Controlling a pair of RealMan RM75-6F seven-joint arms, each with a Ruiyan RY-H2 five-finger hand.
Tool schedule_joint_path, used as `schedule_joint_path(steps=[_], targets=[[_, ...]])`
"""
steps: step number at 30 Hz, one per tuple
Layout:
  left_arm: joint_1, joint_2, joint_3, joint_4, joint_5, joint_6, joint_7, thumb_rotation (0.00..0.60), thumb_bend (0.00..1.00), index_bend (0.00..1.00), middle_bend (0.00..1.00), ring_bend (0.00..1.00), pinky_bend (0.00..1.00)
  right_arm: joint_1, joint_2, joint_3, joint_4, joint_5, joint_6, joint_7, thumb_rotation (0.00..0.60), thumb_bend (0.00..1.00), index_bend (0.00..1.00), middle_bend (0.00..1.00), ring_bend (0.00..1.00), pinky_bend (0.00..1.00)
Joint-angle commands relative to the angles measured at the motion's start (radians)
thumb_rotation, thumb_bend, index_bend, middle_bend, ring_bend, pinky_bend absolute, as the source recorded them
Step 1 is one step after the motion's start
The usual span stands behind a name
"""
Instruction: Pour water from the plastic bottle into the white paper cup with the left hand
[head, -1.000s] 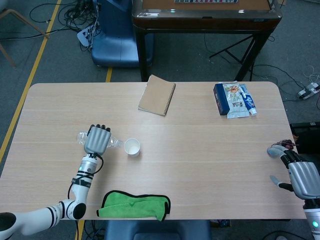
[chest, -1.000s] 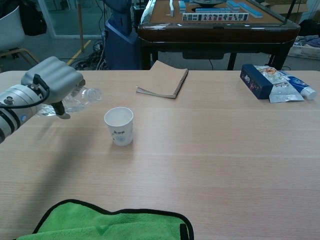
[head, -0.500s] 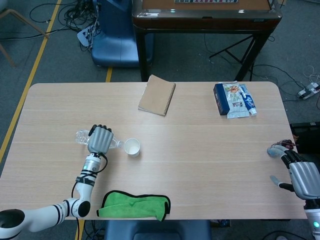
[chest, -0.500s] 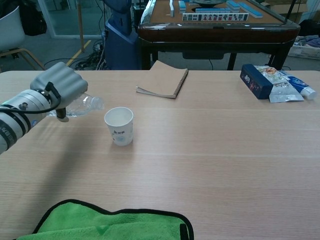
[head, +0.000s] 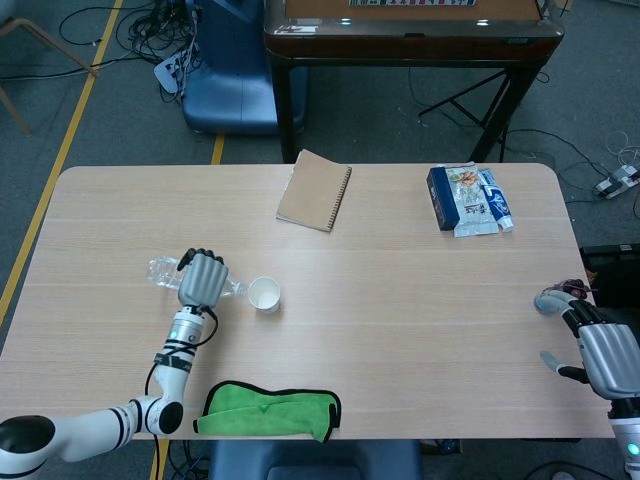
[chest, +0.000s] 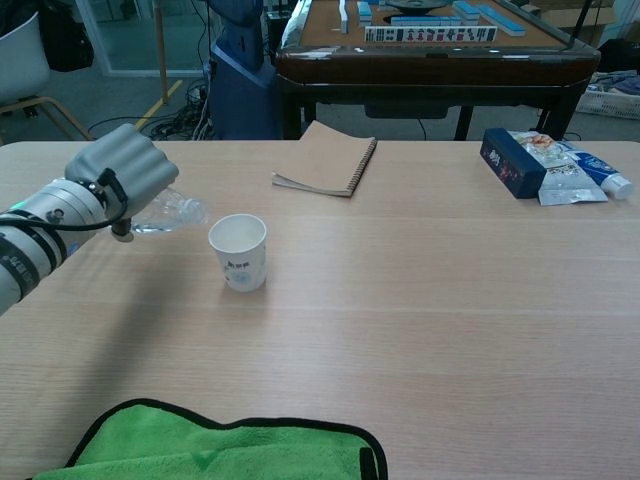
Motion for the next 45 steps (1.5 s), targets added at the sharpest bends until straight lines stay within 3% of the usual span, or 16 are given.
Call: schedule_joint_path(steps=[1, 20, 45], targets=[[-0.007, -0.001, 0.0, -0.006, -0.005, 0.007, 0.019, 0.6, 0.07, 0.59, 0.59, 0.52, 0.63, 0.0, 0.0, 0.0, 0.0, 0.0, 0.0, 0.002, 0.6, 0.17, 0.23, 0.21, 0.22, 0.47], [-0.049, -0.033, 0.001, -0.01, -0.063, 0.008, 0.112, 0.6, 0.07, 0.59, 0.59, 0.52, 0.63, 0.0, 0.005, -0.004, -0.002, -0.01, 0.002, 0.014, 0.6, 0.17, 0.23, 0.21, 0.22, 0.47], [-0.077, -0.028, 0.036, -0.014, -0.057, 0.038, 0.192, 0.6, 0.07, 0.59, 0.59, 0.52, 0.63, 0.001, 0.003, -0.008, -0.002, -0.013, -0.002, 0.012, 0.6, 0.17, 0.23, 0.21, 0.22, 0.47]])
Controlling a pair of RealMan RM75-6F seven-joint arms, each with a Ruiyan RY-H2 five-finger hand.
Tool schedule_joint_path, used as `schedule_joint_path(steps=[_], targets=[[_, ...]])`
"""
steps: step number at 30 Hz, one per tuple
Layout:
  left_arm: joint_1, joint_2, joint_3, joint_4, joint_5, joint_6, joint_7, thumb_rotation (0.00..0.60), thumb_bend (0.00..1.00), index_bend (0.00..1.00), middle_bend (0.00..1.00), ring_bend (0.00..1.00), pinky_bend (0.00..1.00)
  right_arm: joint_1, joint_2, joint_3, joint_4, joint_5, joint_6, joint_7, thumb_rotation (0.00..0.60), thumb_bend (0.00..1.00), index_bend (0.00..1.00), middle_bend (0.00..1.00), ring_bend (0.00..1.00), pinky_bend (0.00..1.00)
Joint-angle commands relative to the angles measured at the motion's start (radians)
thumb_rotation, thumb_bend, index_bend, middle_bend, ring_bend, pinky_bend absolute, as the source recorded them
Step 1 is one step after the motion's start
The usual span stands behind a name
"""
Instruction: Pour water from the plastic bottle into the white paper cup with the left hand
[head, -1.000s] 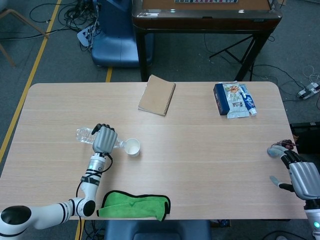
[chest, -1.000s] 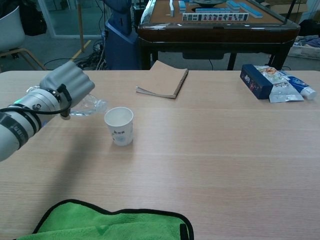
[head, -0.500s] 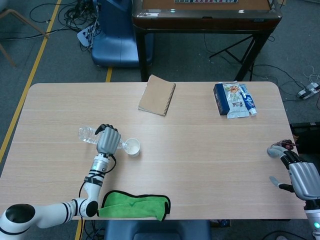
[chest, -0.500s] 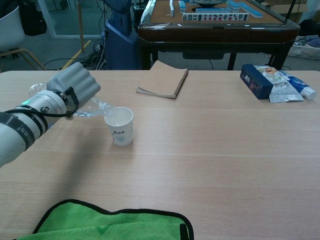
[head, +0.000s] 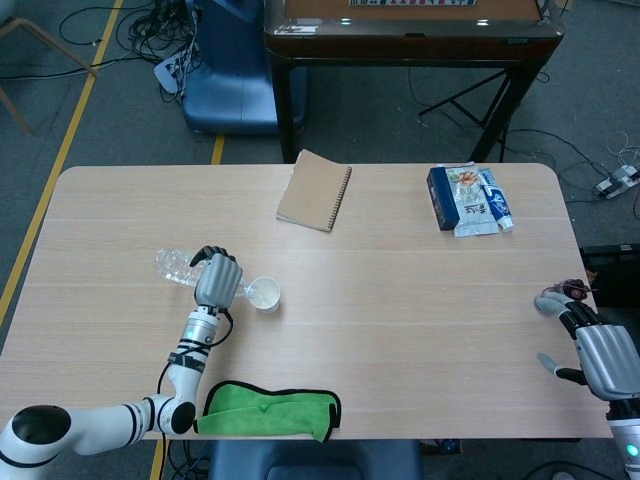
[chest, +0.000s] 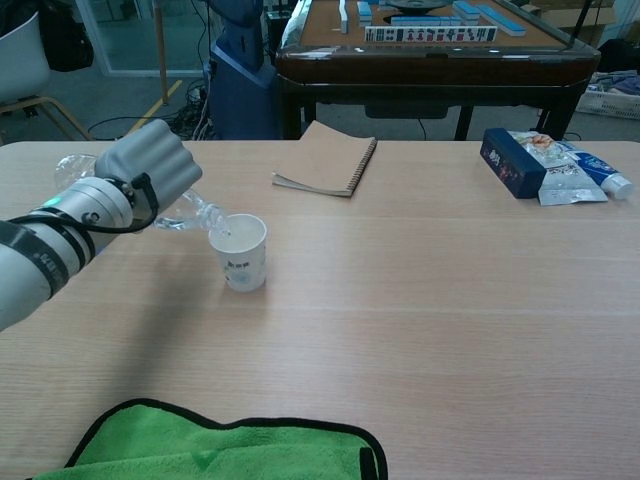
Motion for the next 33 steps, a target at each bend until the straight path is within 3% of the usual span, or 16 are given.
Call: schedule_joint_path(steps=[1, 9, 22, 33], targets=[[-0.001, -0.001, -0.001, 0.001, -0.002, 0.003, 0.001, 0.6, 0.07, 0.59, 0.59, 0.52, 0.63, 0.0, 0.0, 0.0, 0.001, -0.001, 0.0, 0.001, 0.6, 0.17, 0.23, 0.21, 0.22, 0.47], [0.004, -0.005, -0.01, -0.005, -0.011, 0.008, -0.024, 0.6, 0.07, 0.6, 0.59, 0.52, 0.63, 0.001, -0.001, -0.001, 0.001, -0.002, -0.001, -0.001, 0.6, 0.17, 0.23, 0.21, 0.22, 0.47], [0.021, -0.007, -0.029, 0.006, 0.029, 0.012, -0.192, 0.6, 0.07, 0.6, 0.6, 0.53, 0.63, 0.002, -0.003, -0.003, 0.001, 0.001, -0.006, -0.006, 0.6, 0.17, 0.23, 0.21, 0.22, 0.47], [0.048, -0.012, -0.089, -0.051, -0.017, 0.02, -0.309, 0.6, 0.07, 0.6, 0.6, 0.53, 0.64, 0.004, -0.005, -0.003, 0.002, 0.005, -0.012, -0.01, 0.6, 0.17, 0.23, 0.21, 0.22, 0.47]])
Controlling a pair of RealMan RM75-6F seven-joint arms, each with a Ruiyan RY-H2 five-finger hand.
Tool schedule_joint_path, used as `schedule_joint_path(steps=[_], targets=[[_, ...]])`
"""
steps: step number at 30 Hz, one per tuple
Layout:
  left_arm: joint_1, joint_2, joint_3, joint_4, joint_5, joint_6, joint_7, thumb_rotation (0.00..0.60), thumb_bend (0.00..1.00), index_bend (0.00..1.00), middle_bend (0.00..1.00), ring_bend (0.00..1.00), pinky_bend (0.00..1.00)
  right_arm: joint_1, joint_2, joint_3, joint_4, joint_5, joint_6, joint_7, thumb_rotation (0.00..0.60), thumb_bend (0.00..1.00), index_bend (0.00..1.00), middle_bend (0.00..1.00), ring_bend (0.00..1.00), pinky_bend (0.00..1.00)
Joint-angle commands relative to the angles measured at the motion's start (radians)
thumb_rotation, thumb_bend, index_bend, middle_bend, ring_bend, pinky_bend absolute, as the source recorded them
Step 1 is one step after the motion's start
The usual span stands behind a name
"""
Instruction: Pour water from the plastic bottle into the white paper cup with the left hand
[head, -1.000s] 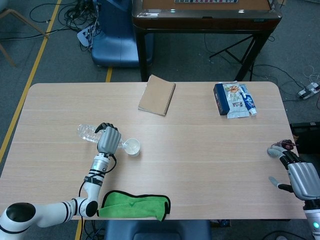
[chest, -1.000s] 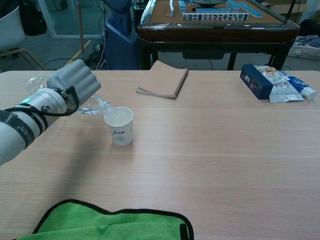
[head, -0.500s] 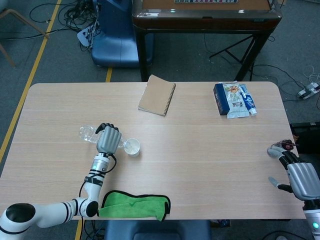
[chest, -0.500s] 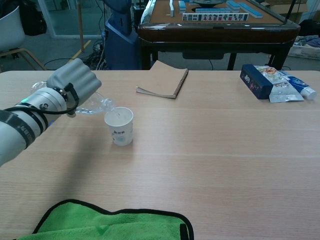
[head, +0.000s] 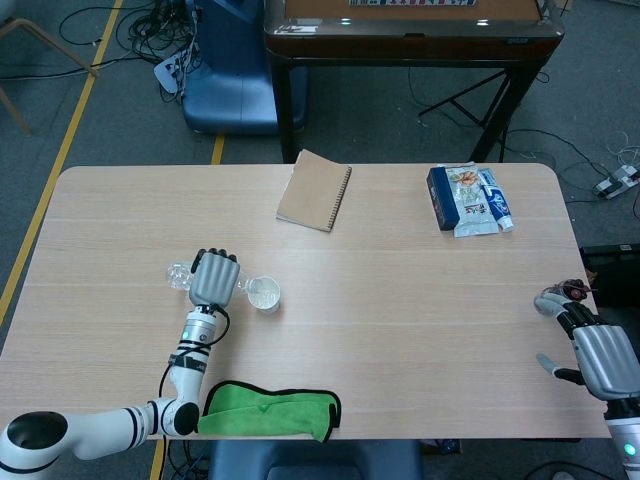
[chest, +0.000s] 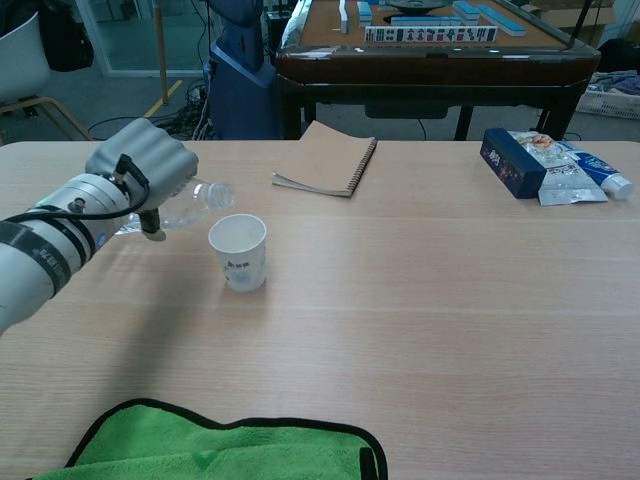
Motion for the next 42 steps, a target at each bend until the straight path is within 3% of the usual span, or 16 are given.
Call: schedule_joint_path(steps=[1, 17, 30, 35, 42], targets=[[0.009, 0.004, -0.017, -0.023, -0.012, 0.008, -0.028, 0.6, 0.07, 0.6, 0.6, 0.53, 0.64, 0.0, 0.0, 0.0, 0.0, 0.0, 0.0, -0.001, 0.6, 0.17, 0.23, 0.21, 0.22, 0.47], [0.093, 0.104, -0.107, -0.21, -0.051, 0.04, -0.323, 0.6, 0.07, 0.61, 0.61, 0.54, 0.64, -0.002, 0.001, -0.001, -0.002, -0.004, 0.007, -0.002, 0.6, 0.17, 0.23, 0.21, 0.22, 0.47], [0.159, 0.177, -0.157, -0.291, -0.089, 0.049, -0.541, 0.6, 0.07, 0.61, 0.61, 0.54, 0.64, -0.002, -0.002, 0.0, -0.001, -0.002, 0.006, -0.008, 0.6, 0.17, 0.23, 0.21, 0.22, 0.47], [0.193, 0.193, -0.172, -0.3, -0.044, 0.06, -0.697, 0.6, 0.07, 0.61, 0.61, 0.54, 0.64, -0.002, -0.003, -0.001, -0.001, -0.001, 0.004, -0.01, 0.6, 0.17, 0.23, 0.21, 0.22, 0.47], [0.246, 0.206, -0.15, -0.269, 0.041, 0.071, -0.888, 0.6, 0.07, 0.6, 0.61, 0.54, 0.64, -0.001, -0.006, -0.003, -0.002, -0.002, 0.001, -0.019, 0.6, 0.17, 0.23, 0.21, 0.22, 0.47]])
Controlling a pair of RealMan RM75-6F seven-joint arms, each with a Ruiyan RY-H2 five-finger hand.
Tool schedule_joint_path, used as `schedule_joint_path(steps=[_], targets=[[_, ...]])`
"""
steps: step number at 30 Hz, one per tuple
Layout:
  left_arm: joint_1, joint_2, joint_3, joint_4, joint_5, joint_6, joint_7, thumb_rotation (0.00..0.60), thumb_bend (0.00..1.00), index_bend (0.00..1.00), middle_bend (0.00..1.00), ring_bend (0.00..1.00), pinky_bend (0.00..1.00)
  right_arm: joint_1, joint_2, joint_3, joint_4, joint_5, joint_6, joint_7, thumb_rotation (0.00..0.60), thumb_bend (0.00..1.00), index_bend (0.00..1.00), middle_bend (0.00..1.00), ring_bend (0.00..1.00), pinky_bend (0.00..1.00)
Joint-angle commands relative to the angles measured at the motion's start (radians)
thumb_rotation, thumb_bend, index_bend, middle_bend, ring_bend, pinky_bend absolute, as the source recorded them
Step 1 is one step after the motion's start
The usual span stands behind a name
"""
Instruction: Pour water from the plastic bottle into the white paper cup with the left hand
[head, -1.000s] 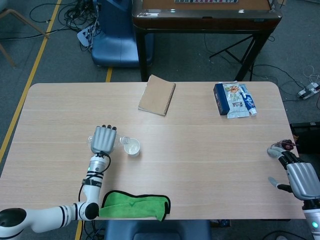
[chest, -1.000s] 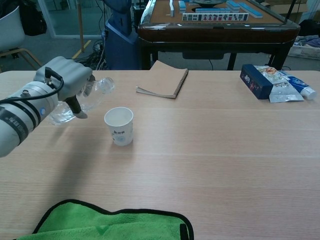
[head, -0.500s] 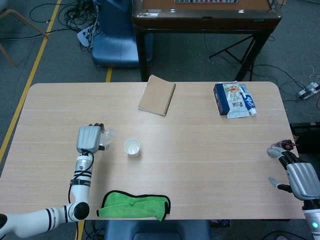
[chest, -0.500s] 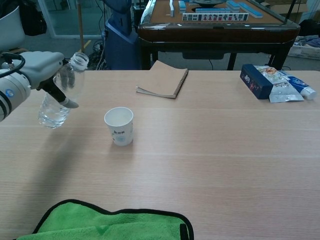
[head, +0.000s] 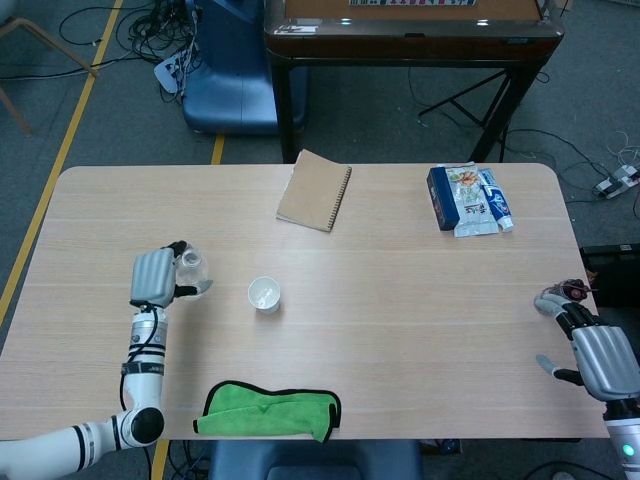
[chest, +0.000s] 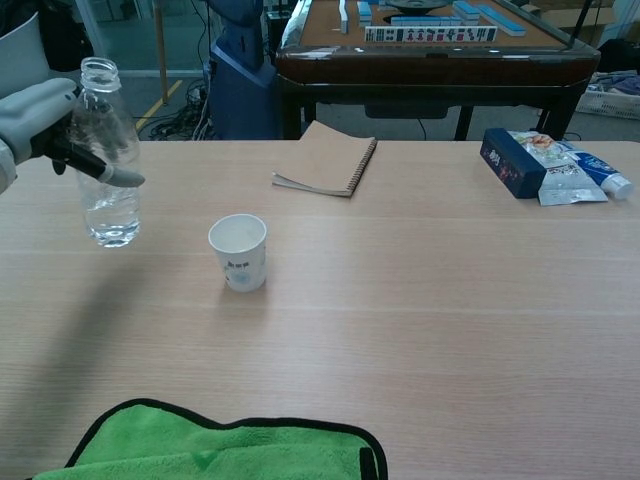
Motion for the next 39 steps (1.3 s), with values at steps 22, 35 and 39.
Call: schedule_joint_path(steps=[22, 35, 39], targets=[[0.13, 0.014, 0.045, 0.163, 0.137, -0.007, -0.392, 0.6, 0.07, 0.59, 0.61, 0.53, 0.64, 0.006, -0.015, -0.002, 0.004, 0.01, -0.019, -0.03, 0.6, 0.17, 0.23, 0.21, 0.22, 0.47], [0.138, -0.029, 0.055, 0.258, 0.152, -0.05, -0.463, 0.6, 0.07, 0.57, 0.61, 0.52, 0.64, 0.007, -0.012, 0.0, 0.005, 0.016, -0.021, -0.022, 0.6, 0.17, 0.23, 0.21, 0.22, 0.47], [0.142, -0.036, 0.056, 0.277, 0.158, -0.062, -0.491, 0.6, 0.07, 0.55, 0.61, 0.5, 0.64, 0.006, -0.011, 0.0, 0.006, 0.016, -0.021, -0.021, 0.6, 0.17, 0.23, 0.21, 0.22, 0.47]])
